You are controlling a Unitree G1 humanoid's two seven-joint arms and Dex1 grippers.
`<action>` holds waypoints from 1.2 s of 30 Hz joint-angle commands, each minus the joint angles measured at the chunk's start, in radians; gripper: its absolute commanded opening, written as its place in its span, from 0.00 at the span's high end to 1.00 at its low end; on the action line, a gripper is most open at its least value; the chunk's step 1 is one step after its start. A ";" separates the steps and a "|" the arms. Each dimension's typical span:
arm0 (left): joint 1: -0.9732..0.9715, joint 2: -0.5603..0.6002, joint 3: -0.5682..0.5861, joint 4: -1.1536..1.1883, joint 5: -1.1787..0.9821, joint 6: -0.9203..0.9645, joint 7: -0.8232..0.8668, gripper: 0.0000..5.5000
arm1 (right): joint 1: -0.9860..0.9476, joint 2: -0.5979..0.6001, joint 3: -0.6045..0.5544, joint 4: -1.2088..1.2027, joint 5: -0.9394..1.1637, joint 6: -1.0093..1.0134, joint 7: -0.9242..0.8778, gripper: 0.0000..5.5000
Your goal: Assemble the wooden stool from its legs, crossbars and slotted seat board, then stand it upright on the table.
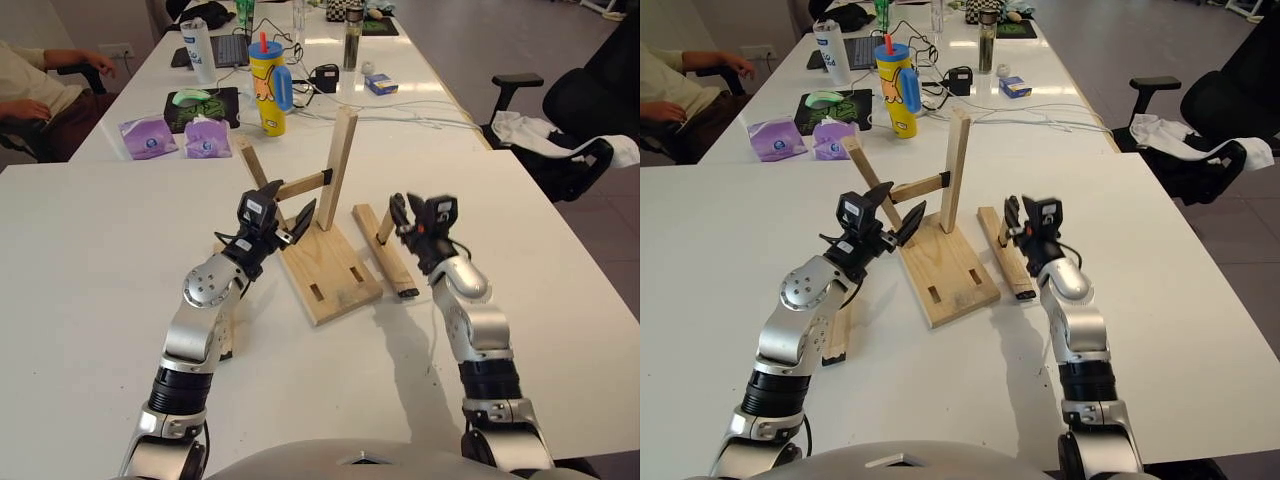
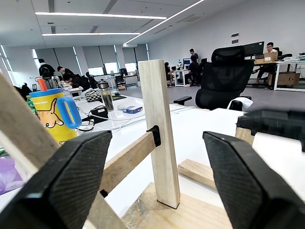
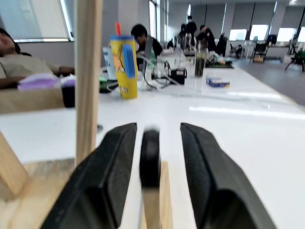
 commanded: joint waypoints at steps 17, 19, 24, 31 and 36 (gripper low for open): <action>-0.039 -0.027 0.001 0.054 0.008 -0.031 0.006 0.36 | -0.446 -0.020 -0.086 0.246 -0.017 -0.143 -0.005 0.70; -0.041 -0.027 0.004 0.054 0.008 -0.032 0.008 0.36 | -0.418 -0.005 -0.077 0.257 -0.015 -0.154 0.004 0.70; -0.038 -0.029 0.010 0.053 0.005 -0.033 0.011 0.36 | -0.359 0.045 -0.058 0.443 -0.032 -0.107 -0.016 0.70; -0.039 -0.030 0.017 0.059 0.000 -0.034 0.008 0.36 | -0.271 0.092 -0.035 0.652 -0.033 -0.038 0.026 0.70; -0.047 -0.035 0.010 0.071 0.005 -0.040 0.006 0.36 | -0.321 0.071 -0.040 0.546 -0.045 -0.141 0.035 0.70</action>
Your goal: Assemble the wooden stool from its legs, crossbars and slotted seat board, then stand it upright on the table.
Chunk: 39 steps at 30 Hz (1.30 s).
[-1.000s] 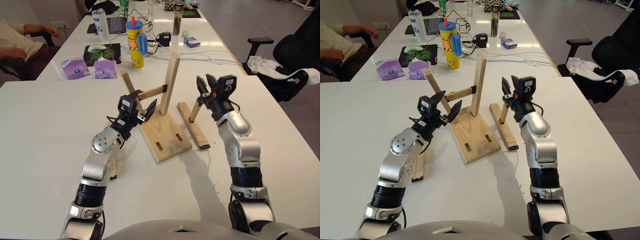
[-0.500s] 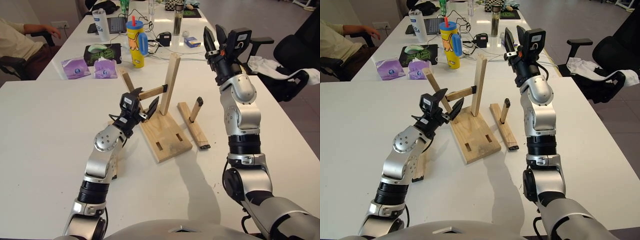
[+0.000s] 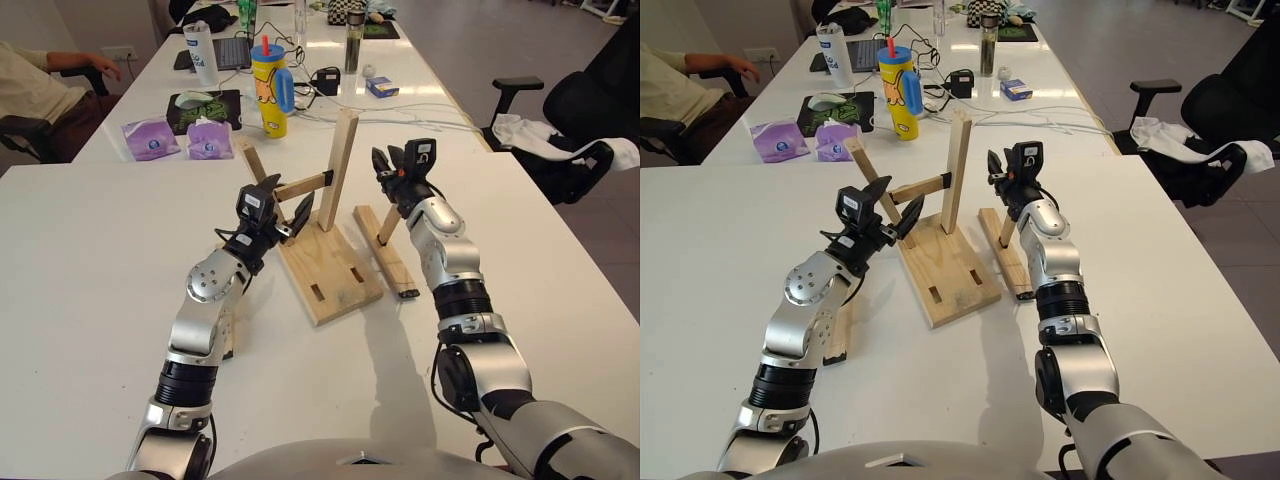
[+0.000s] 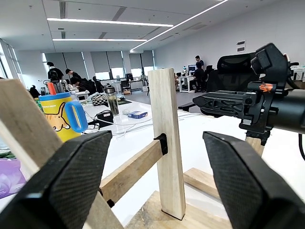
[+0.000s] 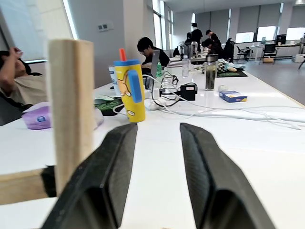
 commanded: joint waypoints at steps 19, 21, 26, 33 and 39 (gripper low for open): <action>0.179 0.091 -0.049 -0.114 -0.046 -0.008 -0.155 0.36 | 0.760 -0.237 0.090 -0.923 -0.035 0.296 0.119 0.59; 0.191 0.124 -0.090 -0.119 -0.014 -0.020 -0.193 0.36 | 0.755 -0.229 0.082 -0.895 -0.033 0.317 0.103 0.54; 0.188 0.214 -0.233 -0.036 0.187 -0.132 -0.239 0.36 | 0.581 -0.170 0.073 -0.714 -0.015 0.464 0.039 0.40; 0.145 0.221 -0.340 0.039 0.295 -0.161 -0.278 0.36 | 0.395 -0.158 0.089 -0.409 -0.016 0.626 0.041 0.37; 0.138 0.239 -0.369 0.060 0.370 -0.123 -0.270 0.36 | 0.337 -0.186 0.130 -0.331 -0.041 0.664 0.086 0.37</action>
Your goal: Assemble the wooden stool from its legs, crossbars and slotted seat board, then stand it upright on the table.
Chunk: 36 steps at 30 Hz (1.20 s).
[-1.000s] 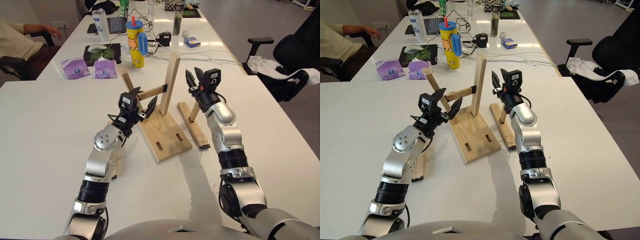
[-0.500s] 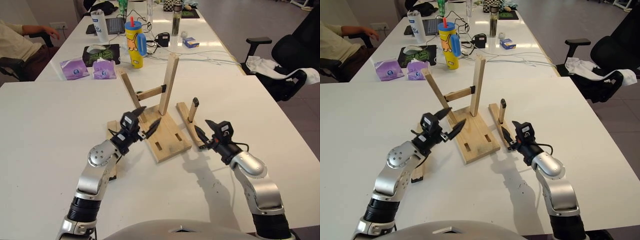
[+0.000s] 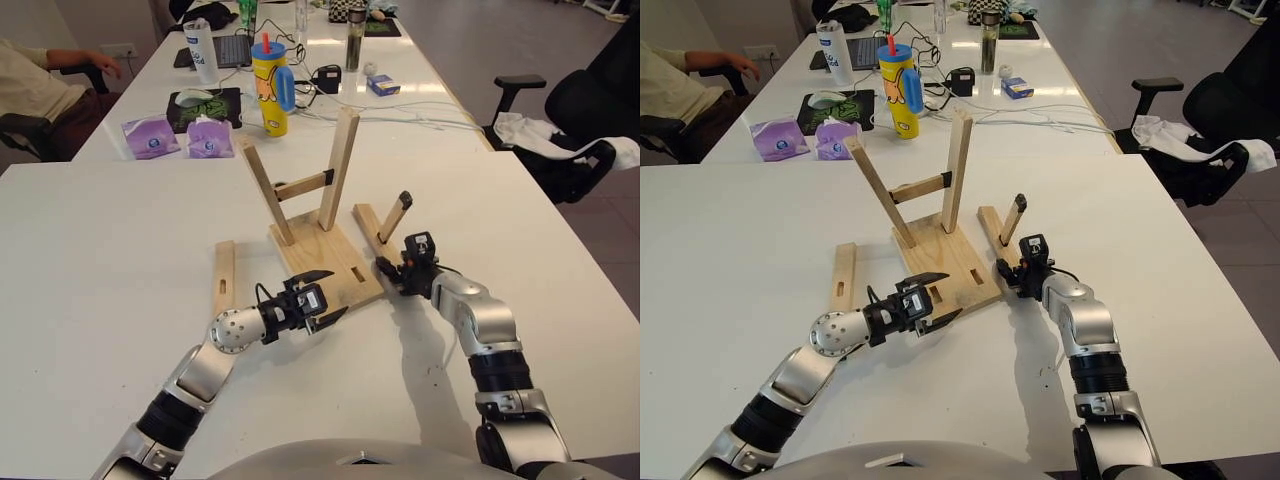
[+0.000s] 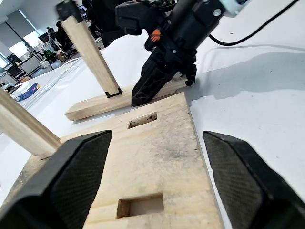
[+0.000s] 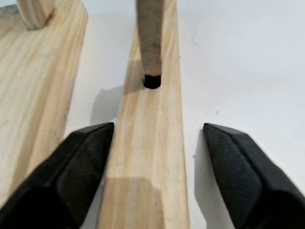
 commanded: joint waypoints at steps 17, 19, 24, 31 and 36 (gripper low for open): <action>-0.009 0.101 0.142 0.071 -0.026 -0.021 -0.013 0.36 | 0.021 0.030 -0.089 -0.087 0.010 -0.182 -0.043 0.62; -0.019 0.054 0.198 0.063 -0.129 0.014 -0.016 0.36 | 0.017 0.039 -0.135 -0.103 0.030 -0.225 -0.059 0.62; -0.076 -0.046 0.372 -0.039 -0.508 0.255 -0.032 0.36 | -0.068 0.075 -0.262 -0.169 0.254 -0.252 0.026 0.62; -0.183 -0.032 0.594 -0.067 -1.018 0.673 -0.058 0.17 | -0.105 -0.007 -0.308 -0.380 0.728 0.146 0.164 0.62; -0.264 -0.029 0.643 -0.053 -1.302 0.896 -0.050 0.05 | -0.106 -0.117 -0.252 -0.375 0.957 0.385 0.337 0.62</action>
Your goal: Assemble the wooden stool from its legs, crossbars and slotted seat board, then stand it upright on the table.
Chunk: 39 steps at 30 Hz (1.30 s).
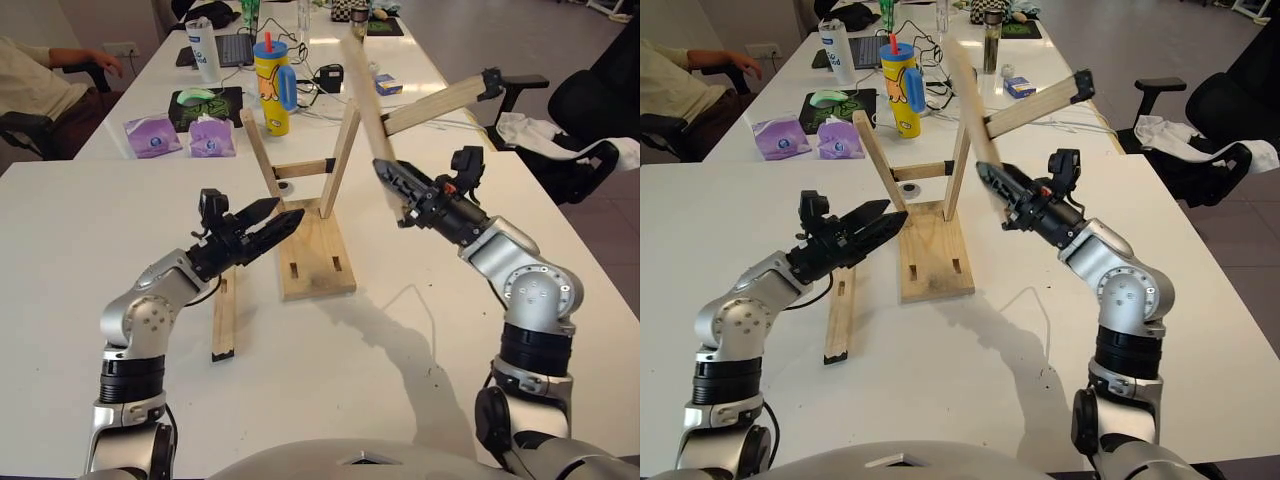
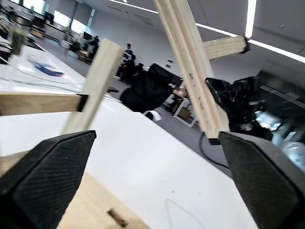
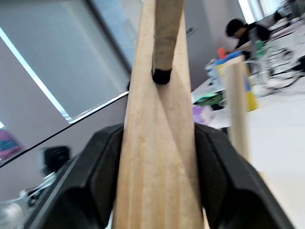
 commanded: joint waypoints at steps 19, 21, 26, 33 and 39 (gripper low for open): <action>-0.092 0.065 0.039 0.016 -0.291 0.274 -0.034 0.30 | 0.015 -0.276 0.158 0.029 0.175 0.267 0.391 0.62; -0.091 0.074 0.039 0.016 -0.297 0.282 -0.040 0.35 | 0.010 -0.279 0.156 0.039 0.176 0.269 0.391 0.62; -0.095 0.094 0.056 0.024 -0.311 0.294 -0.049 0.50 | 0.025 -0.317 0.174 0.034 0.159 0.268 0.438 0.62; -0.081 0.106 0.045 0.003 -0.316 0.310 -0.056 0.63 | 0.031 -0.343 0.204 0.042 0.117 0.246 0.476 0.62; -0.026 0.150 0.071 -0.001 -0.292 0.297 -0.071 0.63 | -0.006 -0.335 0.195 0.097 0.074 0.209 0.466 0.56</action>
